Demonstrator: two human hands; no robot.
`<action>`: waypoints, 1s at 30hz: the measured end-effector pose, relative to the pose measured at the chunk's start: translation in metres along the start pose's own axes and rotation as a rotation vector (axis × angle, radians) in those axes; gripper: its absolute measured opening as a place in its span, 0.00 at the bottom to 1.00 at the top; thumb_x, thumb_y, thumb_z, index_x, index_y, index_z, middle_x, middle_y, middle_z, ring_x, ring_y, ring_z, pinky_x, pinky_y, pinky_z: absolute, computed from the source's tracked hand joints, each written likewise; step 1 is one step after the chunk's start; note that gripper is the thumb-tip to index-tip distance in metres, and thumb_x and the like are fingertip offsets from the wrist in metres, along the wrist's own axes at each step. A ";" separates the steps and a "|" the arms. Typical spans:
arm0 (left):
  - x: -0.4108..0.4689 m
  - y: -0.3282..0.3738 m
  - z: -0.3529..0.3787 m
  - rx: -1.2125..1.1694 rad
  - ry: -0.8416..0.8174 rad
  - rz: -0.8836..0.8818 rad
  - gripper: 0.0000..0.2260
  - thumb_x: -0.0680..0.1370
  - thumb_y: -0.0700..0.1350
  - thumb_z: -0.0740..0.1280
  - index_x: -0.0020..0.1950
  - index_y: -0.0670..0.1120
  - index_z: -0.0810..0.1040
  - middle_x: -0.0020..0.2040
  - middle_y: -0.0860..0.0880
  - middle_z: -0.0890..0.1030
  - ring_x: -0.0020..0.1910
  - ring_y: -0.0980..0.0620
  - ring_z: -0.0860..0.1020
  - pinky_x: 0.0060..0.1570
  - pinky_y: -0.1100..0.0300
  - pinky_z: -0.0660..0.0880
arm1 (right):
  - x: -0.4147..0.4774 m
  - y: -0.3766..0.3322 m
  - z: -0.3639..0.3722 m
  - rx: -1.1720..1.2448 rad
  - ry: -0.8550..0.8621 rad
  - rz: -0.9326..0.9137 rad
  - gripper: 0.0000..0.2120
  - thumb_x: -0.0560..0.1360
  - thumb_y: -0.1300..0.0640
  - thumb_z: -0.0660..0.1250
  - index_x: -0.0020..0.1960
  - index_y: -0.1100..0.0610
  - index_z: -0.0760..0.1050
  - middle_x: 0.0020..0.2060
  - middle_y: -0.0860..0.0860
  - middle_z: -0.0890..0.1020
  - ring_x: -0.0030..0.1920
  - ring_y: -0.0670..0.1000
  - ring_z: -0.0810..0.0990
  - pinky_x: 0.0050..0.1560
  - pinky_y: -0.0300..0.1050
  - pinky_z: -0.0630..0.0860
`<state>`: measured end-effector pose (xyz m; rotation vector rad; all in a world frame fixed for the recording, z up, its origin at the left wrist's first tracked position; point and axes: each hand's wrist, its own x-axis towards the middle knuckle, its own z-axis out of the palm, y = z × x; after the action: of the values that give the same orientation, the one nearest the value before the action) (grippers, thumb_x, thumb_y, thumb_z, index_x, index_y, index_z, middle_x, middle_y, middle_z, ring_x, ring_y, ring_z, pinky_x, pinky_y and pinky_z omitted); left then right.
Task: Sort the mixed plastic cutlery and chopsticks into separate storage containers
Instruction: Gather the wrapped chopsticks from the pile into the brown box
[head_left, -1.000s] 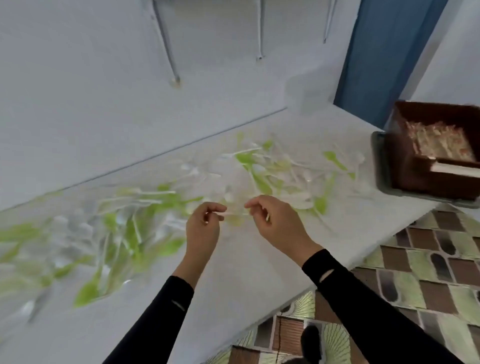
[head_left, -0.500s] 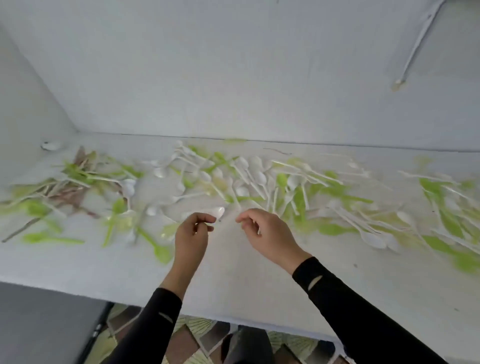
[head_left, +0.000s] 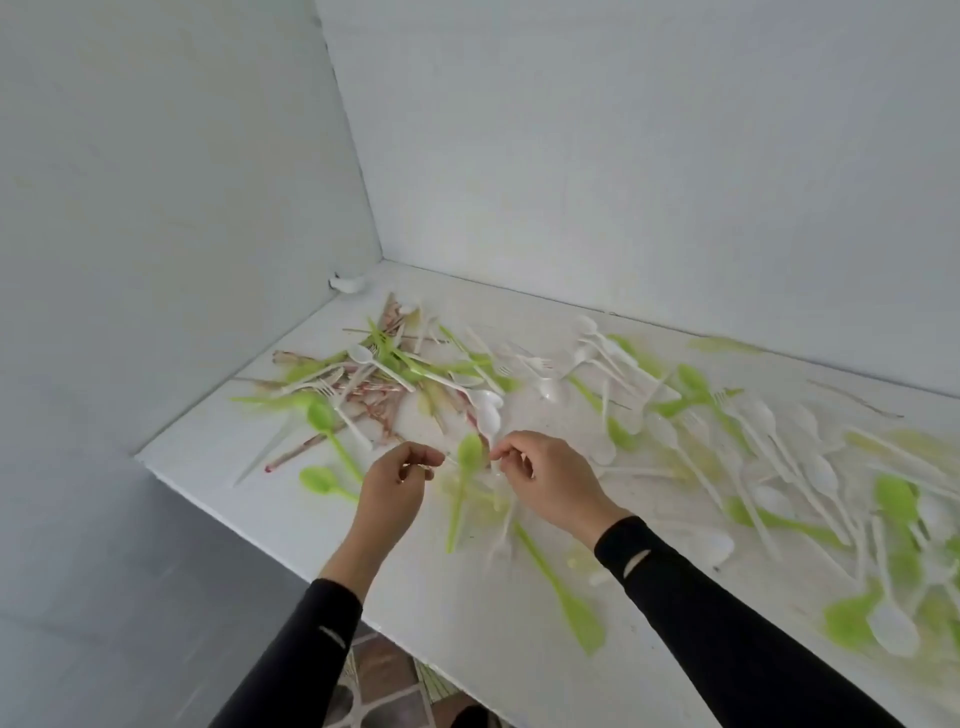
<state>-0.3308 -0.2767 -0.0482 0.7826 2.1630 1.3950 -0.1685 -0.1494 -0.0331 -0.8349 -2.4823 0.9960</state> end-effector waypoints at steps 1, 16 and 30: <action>0.009 -0.003 -0.012 0.020 -0.018 -0.005 0.19 0.75 0.29 0.56 0.43 0.49 0.80 0.44 0.57 0.83 0.42 0.58 0.80 0.45 0.63 0.73 | 0.012 -0.005 0.008 -0.005 -0.010 -0.006 0.09 0.79 0.57 0.61 0.52 0.48 0.80 0.42 0.40 0.81 0.36 0.40 0.75 0.41 0.38 0.73; 0.183 -0.032 -0.120 0.212 -0.169 0.099 0.12 0.78 0.35 0.63 0.47 0.51 0.81 0.47 0.59 0.83 0.43 0.68 0.77 0.43 0.75 0.69 | 0.177 -0.028 0.088 -0.185 -0.042 -0.001 0.11 0.79 0.61 0.60 0.56 0.53 0.80 0.49 0.43 0.73 0.57 0.48 0.71 0.45 0.39 0.68; 0.343 0.002 -0.071 0.452 -0.261 0.236 0.09 0.79 0.37 0.64 0.59 0.43 0.77 0.52 0.50 0.80 0.54 0.50 0.78 0.55 0.62 0.73 | 0.302 -0.019 0.098 -0.275 -0.246 0.018 0.24 0.81 0.64 0.55 0.76 0.54 0.63 0.70 0.52 0.71 0.69 0.53 0.68 0.64 0.46 0.70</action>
<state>-0.6291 -0.0935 -0.0405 1.3409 2.2515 0.8407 -0.4579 -0.0205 -0.0607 -0.8606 -2.8746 0.8164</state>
